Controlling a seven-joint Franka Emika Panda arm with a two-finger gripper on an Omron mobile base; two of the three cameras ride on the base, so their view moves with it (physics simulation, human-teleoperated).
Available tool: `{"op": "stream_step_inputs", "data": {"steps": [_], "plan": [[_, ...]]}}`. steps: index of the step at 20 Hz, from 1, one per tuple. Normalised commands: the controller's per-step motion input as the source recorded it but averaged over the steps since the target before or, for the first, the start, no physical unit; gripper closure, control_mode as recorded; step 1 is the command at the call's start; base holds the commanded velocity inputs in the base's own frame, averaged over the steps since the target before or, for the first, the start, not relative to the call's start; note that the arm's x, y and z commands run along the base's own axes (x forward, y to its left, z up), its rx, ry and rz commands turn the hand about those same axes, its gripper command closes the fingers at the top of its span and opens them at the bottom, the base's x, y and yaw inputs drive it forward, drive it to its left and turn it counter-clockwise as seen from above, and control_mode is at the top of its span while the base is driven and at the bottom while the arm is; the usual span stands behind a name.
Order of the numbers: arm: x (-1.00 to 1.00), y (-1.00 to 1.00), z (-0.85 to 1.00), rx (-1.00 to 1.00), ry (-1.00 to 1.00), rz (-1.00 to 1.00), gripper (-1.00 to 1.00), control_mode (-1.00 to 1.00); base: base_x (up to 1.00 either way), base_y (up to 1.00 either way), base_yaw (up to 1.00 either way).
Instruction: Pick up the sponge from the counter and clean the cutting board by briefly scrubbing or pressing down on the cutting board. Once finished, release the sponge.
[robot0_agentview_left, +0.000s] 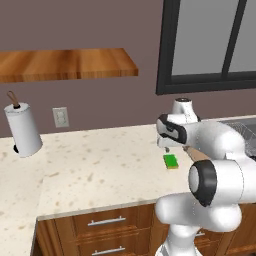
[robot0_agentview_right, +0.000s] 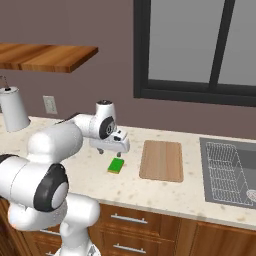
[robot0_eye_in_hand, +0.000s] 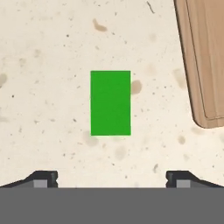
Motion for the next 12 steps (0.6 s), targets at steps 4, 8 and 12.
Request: {"op": "stream_step_inputs", "data": {"steps": [4,8,12], "plan": [[-0.74,0.25,0.67,0.00,-0.23,0.00,-1.00,-1.00,0.00,0.00,0.00],[-0.55,0.31,0.68,0.00,-0.23,0.00,-1.00,-1.00,0.00,0.00,0.00],[-0.37,0.07,0.75,0.00,-0.23,0.00,-1.00,-1.00,0.00,0.00,0.00]]}}
